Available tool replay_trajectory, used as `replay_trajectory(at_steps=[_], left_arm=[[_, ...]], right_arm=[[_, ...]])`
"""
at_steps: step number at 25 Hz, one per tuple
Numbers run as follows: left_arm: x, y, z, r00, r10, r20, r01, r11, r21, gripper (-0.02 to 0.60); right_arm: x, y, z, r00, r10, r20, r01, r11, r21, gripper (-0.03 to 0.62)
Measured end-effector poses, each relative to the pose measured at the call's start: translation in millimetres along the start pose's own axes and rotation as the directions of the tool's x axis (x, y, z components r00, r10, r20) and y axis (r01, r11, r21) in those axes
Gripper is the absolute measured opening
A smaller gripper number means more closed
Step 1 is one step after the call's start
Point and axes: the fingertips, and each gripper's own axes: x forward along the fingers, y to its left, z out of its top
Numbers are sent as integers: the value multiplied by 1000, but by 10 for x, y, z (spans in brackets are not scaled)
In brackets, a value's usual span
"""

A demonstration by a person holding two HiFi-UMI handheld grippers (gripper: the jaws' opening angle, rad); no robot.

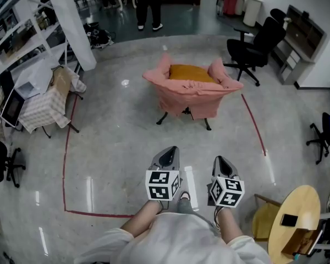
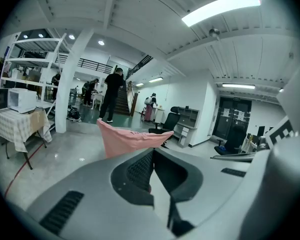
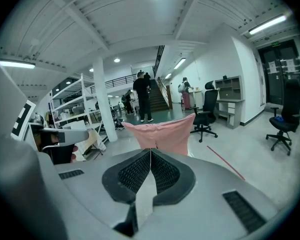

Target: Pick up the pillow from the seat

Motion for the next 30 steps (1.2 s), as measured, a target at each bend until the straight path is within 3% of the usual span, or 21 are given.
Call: replay_trajectory(at_steps=[17, 30], left_arm=[[1337, -14, 462, 999, 41, 7, -41, 999, -1, 8], [1903, 276, 403, 996, 80, -50, -81, 997, -10, 8]], right_arm=[[1069, -825, 657, 999, 34, -5, -34, 999, -2, 29], [1666, -1122, 658, 997, 42, -58, -41, 999, 18, 29]])
